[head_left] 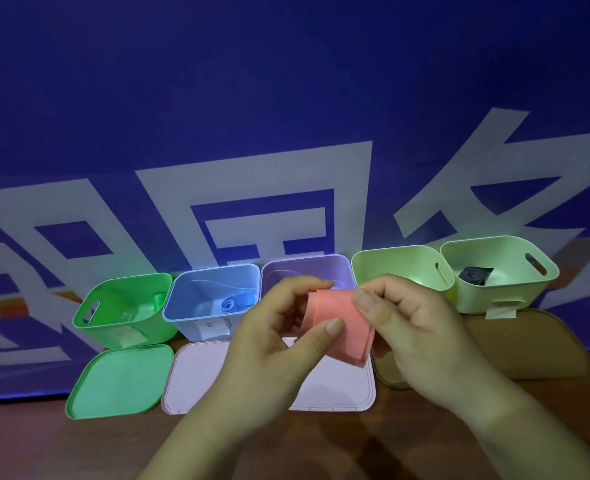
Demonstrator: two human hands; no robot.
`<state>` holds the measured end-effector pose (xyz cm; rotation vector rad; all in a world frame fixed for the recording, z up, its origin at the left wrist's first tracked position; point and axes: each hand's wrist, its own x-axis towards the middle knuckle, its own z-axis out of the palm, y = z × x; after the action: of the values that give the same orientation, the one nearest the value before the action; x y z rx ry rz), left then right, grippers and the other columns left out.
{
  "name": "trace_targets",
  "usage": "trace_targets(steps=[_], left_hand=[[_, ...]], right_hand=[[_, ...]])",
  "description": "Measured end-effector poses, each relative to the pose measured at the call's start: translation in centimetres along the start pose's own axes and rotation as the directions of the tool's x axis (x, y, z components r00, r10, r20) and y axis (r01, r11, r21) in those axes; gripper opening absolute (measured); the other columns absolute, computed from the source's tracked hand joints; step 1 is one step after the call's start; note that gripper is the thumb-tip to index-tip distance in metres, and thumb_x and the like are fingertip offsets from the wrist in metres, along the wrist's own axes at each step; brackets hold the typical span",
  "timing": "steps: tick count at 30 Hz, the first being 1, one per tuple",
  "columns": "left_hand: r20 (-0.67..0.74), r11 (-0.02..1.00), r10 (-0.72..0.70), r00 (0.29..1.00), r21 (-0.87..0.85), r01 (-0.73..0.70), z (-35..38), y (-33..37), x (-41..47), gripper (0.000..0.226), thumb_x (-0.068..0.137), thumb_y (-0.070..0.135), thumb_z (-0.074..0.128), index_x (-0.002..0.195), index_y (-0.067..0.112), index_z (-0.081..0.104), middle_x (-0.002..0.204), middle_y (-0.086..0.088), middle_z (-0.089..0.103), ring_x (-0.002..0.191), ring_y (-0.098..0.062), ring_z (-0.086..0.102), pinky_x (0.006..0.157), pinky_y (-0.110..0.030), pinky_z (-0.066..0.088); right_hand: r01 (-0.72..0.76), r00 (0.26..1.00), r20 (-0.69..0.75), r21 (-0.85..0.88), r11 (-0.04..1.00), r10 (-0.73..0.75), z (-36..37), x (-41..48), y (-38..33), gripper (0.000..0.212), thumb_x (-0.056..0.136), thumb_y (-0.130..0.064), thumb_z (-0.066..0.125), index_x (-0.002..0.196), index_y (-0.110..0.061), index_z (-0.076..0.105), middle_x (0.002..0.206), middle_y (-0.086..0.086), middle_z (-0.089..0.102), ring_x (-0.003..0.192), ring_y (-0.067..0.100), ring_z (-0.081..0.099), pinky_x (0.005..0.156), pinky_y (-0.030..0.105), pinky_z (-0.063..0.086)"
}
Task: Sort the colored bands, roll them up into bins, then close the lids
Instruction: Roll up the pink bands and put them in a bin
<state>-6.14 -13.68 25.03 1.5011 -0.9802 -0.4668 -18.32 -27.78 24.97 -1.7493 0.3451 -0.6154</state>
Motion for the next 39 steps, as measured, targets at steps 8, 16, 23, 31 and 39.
trace_targets(steps=[8, 16, 23, 31, 39], left_hand=[[-0.042, 0.998, -0.018, 0.999, -0.067, 0.015, 0.22, 0.17, 0.01, 0.035, 0.078, 0.036, 0.073, 0.111, 0.026, 0.068, 0.106, -0.007, 0.072, 0.098, -0.033, 0.067, 0.088, -0.06, 0.053], [-0.056, 0.992, -0.053, 0.997, -0.119, 0.046, 0.39, 0.34, 0.0, 0.03, 0.076, 0.041, 0.072, 0.101, 0.023, 0.07, 0.096, -0.006, 0.074, 0.088, -0.022, 0.07, 0.076, -0.036, 0.058], [-0.039, 0.995, -0.056, 0.998, -0.083, 0.052, 0.25, 0.67, -0.05, 0.029, 0.078, 0.045, 0.07, 0.095, 0.022, 0.071, 0.09, -0.004, 0.074, 0.084, -0.021, 0.07, 0.076, -0.042, 0.06], [-0.019, 0.996, -0.054, 0.998, -0.067, 0.053, 0.13, 0.47, -0.26, 0.042, 0.075, 0.044, 0.074, 0.114, 0.033, 0.065, 0.111, -0.003, 0.07, 0.101, -0.033, 0.066, 0.085, -0.056, 0.056], [0.035, 0.999, 0.034, 0.999, 0.015, -0.035, -0.09, 0.4, -0.38, 0.039, 0.078, 0.036, 0.074, 0.116, 0.033, 0.063, 0.116, 0.003, 0.067, 0.107, -0.028, 0.064, 0.088, -0.043, 0.057]], right_hand=[[0.04, 0.999, 0.014, 0.047, 0.998, -0.041, 0.03, -0.15, 0.26, 0.032, 0.08, -0.052, 0.062, 0.104, -0.031, 0.066, 0.091, 0.001, 0.07, 0.085, 0.025, 0.065, 0.079, 0.043, 0.056], [0.107, 0.994, -0.004, 0.053, 0.993, -0.107, 0.02, -0.39, 0.45, 0.037, 0.078, -0.041, 0.07, 0.113, -0.037, 0.064, 0.102, -0.004, 0.068, 0.095, 0.022, 0.065, 0.084, 0.036, 0.055], [0.118, 0.993, -0.006, 0.04, 0.992, -0.118, 0.03, -0.51, 0.4, 0.032, 0.079, -0.048, 0.07, 0.109, -0.036, 0.065, 0.098, -0.002, 0.068, 0.091, 0.024, 0.064, 0.083, 0.05, 0.054], [0.067, 0.998, 0.015, 0.018, 0.998, -0.067, -0.06, -0.53, 0.48, 0.029, 0.08, -0.047, 0.065, 0.105, -0.032, 0.066, 0.094, 0.001, 0.069, 0.088, 0.027, 0.065, 0.082, 0.052, 0.054], [0.011, 0.999, -0.032, 0.036, 0.999, -0.009, -0.2, -0.51, 0.02, 0.042, 0.079, -0.057, 0.06, 0.091, -0.017, 0.067, 0.072, 0.013, 0.064, 0.065, 0.027, 0.059, 0.065, 0.048, 0.052]])
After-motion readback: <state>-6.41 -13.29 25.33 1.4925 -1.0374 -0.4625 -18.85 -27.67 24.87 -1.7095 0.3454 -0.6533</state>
